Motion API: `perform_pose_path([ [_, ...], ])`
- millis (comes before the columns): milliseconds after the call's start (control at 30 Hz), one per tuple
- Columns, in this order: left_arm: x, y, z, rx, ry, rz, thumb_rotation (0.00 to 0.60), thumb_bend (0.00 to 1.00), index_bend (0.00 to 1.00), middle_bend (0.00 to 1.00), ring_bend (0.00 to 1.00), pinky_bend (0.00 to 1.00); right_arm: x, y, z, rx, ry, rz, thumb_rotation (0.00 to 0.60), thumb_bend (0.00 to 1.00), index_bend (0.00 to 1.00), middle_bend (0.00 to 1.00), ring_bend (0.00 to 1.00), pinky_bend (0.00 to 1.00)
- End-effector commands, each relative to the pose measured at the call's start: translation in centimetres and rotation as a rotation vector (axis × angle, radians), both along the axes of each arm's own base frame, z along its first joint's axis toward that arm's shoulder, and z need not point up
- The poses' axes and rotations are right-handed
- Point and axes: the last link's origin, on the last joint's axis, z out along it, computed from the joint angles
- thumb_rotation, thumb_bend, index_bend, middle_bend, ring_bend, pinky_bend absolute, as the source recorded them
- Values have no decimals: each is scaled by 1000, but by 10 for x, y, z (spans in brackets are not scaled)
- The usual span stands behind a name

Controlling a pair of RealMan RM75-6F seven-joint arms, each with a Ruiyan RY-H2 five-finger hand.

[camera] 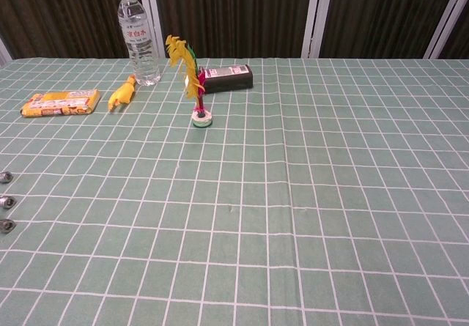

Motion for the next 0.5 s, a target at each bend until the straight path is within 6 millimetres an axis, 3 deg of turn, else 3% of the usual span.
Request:
perform_pose_path([
  [33,0,3,-1,26,-8,0,600,442,428,1000,1000,1000,0,0,-1,5,4,-4,600,180,0,0,0,0],
  [500,-4,16,-19,18,-35,16,600,445,465,1000,1000,1000,-1,-1,-1,2,0,-24,600,180,0,0,0,0],
])
